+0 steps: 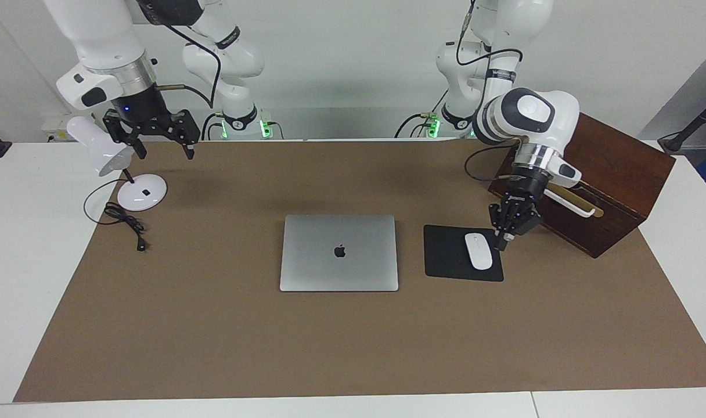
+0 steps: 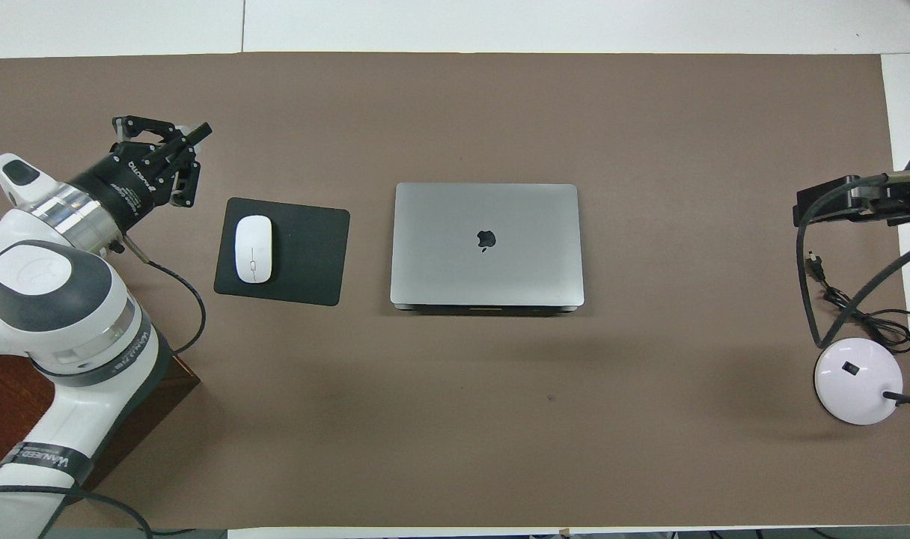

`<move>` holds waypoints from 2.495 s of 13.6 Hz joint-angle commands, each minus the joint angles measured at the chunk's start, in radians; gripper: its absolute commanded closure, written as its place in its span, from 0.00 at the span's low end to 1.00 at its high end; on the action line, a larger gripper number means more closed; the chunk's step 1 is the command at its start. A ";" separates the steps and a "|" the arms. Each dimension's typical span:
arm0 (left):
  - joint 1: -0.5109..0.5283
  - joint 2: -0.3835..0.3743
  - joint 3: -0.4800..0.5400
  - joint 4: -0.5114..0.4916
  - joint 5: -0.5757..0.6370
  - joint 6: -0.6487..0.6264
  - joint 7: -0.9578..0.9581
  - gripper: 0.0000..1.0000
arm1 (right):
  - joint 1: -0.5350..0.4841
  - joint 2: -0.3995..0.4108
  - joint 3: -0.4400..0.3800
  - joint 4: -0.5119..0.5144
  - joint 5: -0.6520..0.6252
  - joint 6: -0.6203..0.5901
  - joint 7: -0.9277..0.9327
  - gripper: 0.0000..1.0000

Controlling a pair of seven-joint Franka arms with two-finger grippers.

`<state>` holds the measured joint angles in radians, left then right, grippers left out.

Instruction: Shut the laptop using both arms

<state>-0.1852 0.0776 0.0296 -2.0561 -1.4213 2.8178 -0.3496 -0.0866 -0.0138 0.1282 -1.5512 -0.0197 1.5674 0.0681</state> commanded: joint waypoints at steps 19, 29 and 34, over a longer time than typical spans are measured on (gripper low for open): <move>0.283 -0.211 0.001 0.177 1.380 -1.061 0.054 1.00 | -0.041 -0.025 0.010 -0.017 0.049 0.002 -0.064 0.00; 0.251 -0.260 -0.002 0.178 1.383 -1.230 0.047 0.00 | -0.038 -0.025 0.011 -0.017 0.047 0.002 -0.053 0.00; 0.199 -0.231 0.026 0.183 1.383 -1.119 0.054 0.00 | -0.039 -0.023 0.011 -0.017 0.047 0.002 -0.054 0.00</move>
<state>0.0358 -0.1691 0.0343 -1.8696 -0.0596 1.6416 -0.3035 -0.1071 -0.0210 0.1297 -1.5512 0.0059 1.5675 0.0332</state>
